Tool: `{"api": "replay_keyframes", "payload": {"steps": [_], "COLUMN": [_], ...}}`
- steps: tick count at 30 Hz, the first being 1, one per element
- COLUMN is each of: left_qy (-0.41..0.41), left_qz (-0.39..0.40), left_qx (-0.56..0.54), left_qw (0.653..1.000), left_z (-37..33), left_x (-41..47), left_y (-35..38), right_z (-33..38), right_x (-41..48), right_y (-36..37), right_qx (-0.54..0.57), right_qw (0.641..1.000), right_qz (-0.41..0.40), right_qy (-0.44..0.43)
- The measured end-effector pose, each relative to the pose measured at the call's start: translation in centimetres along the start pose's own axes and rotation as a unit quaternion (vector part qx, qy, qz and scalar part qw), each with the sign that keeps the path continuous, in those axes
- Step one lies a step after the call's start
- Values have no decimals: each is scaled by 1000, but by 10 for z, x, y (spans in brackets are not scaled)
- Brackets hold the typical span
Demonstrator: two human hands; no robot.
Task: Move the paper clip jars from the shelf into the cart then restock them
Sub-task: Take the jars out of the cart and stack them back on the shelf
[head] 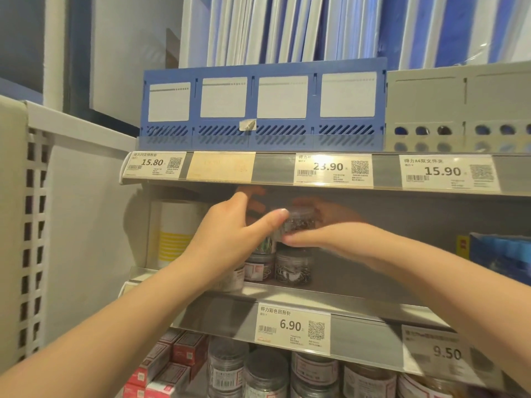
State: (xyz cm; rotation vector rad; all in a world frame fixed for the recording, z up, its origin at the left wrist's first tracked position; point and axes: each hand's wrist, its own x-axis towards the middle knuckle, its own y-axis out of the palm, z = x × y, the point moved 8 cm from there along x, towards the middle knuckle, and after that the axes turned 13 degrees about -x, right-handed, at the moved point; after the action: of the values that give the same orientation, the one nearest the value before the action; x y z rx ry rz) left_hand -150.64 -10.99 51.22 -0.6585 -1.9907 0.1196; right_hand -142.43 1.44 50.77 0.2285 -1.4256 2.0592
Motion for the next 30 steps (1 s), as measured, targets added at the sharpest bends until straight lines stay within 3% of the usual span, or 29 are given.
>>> {"api": "replay_keyframes", "payload": {"steps": [3, 7, 14, 30], "left_qy": [20, 23, 64, 52], "left_qz": [-31, -56, -60, -45], "left_qx": [64, 138, 128, 114], "left_qw": [997, 989, 988, 991], "left_z": [9, 17, 12, 28], "left_x": [-1, -5, -9, -15], "left_y": [-10, -14, -12, -12], "right_z": [-13, -26, -31, -33], "right_x": [6, 8, 7, 3], "right_y": [-9, -3, 15, 17], "right_qx": [-76, -86, -102, -100], "right_qw": [994, 991, 990, 988], "right_qz": [-42, -39, -23, -31], "right_qy": [58, 97, 98, 114]}}
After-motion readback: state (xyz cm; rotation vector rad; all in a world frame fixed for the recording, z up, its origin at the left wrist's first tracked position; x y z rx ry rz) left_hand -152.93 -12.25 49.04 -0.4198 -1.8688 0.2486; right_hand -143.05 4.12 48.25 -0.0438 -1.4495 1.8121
